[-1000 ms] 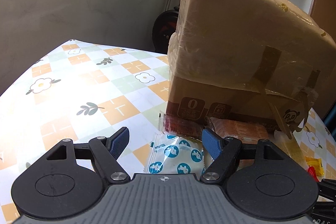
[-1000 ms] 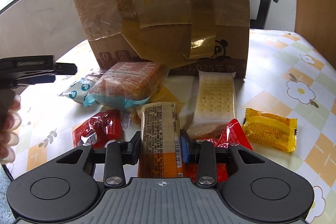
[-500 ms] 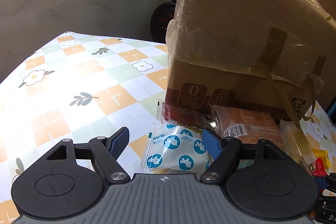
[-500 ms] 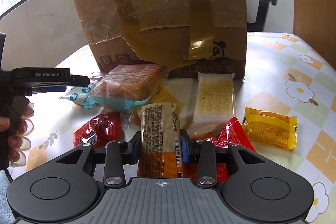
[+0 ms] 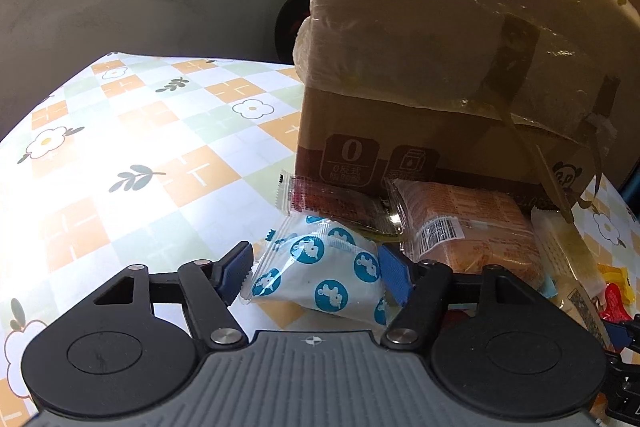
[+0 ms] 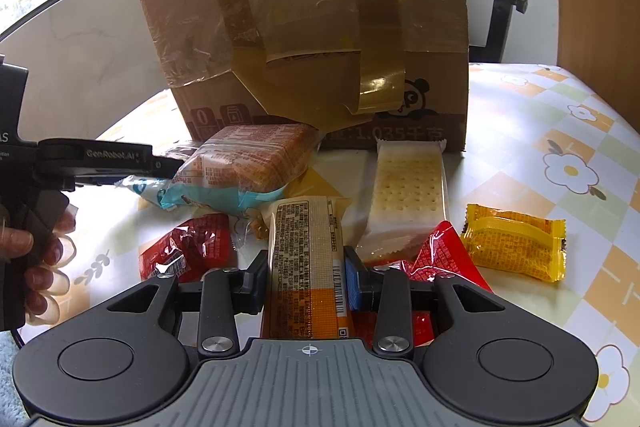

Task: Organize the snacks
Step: 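Close the left tool on the blue-dotted white packet while the right tool grasps the long snack bar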

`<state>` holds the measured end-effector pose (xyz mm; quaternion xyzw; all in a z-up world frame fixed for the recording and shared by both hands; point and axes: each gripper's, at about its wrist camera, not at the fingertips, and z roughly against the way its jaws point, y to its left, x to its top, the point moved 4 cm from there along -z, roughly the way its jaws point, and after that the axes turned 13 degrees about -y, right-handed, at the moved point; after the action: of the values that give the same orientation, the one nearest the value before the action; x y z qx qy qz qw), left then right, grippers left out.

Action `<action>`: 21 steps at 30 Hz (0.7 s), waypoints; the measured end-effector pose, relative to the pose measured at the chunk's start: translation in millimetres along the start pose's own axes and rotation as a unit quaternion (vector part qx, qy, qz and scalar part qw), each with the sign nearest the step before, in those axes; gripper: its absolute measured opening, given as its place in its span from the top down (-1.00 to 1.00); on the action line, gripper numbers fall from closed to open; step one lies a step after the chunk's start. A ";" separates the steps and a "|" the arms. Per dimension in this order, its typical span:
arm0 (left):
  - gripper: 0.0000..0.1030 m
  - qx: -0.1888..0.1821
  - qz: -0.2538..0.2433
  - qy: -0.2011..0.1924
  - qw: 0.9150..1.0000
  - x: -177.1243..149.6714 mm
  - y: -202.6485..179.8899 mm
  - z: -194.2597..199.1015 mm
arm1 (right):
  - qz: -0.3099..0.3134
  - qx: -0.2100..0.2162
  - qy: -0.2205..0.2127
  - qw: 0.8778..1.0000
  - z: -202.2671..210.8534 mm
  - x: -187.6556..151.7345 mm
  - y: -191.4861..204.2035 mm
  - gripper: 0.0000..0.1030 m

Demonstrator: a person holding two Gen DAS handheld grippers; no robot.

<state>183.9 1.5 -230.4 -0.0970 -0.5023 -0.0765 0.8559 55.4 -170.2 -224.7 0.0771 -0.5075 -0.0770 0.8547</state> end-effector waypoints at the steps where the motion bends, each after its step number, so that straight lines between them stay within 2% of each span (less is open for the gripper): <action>1: -0.19 -0.001 -0.004 -0.002 1.000 -0.6 -1.4 1.3 | 0.000 0.000 0.000 1.000 0.1 0.1 -0.1 0.34; 4: 0.00 -0.006 -0.004 -0.004 1.000 -4.2 -3.5 9.1 | -0.002 0.000 0.000 1.000 0.5 0.2 -0.2 0.34; 7: 0.09 -0.011 0.017 -0.002 1.000 -10.4 -0.3 21.1 | -0.003 -0.002 0.002 1.000 1.4 0.1 0.2 0.34; 10: 0.11 -0.015 0.030 -0.005 0.999 -18.8 1.3 40.8 | -0.008 -0.003 0.003 1.000 3.1 -0.3 -0.3 0.34; 14: 0.11 -0.001 0.039 -0.012 0.999 -28.7 4.1 65.4 | -0.009 -0.005 0.004 1.000 3.5 -0.6 1.0 0.34; 21: 0.11 0.014 0.038 -0.044 0.998 -25.8 10.7 93.0 | -0.019 -0.007 0.002 1.000 9.2 -1.9 3.7 0.35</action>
<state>95.2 35.3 -209.7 -0.1075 -0.5366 -0.0326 0.8363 46.6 -166.7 -221.1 0.0812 -0.5037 -0.0964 0.8546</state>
